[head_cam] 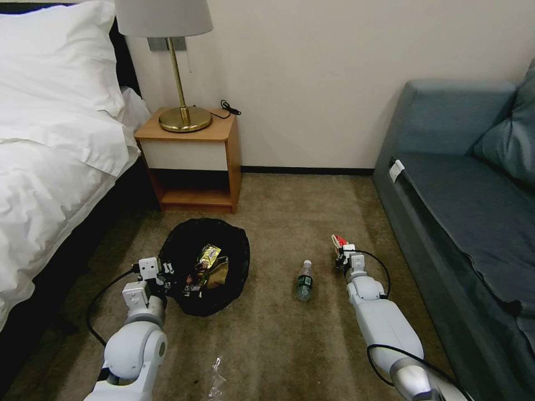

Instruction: Pick up the trash bin, then pick up the garbage on the floor and place it into the trash bin.

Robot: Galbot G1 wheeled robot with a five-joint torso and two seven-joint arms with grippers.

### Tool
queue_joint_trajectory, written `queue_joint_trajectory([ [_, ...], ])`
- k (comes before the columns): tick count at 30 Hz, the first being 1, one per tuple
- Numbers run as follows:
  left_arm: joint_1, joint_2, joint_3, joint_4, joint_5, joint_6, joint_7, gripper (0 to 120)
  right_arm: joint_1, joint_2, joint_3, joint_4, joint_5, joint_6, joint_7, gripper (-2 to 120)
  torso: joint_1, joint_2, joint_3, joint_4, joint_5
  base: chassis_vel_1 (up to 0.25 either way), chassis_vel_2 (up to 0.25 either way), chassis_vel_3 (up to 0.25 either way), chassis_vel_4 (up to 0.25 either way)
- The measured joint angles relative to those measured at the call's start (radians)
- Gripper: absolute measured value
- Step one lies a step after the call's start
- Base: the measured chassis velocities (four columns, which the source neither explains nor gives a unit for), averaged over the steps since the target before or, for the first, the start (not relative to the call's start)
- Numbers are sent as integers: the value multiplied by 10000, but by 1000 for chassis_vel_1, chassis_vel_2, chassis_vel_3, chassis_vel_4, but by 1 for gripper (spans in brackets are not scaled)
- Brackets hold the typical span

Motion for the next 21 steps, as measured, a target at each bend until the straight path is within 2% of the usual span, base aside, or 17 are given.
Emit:
queue_joint_trajectory([
  [21, -1084, -352, 305, 1188, 48, -197, 108, 2, -332, 20, -248, 1071, 426, 797, 427, 0, 0, 0, 0, 0, 0, 0, 0, 0, 0],
])
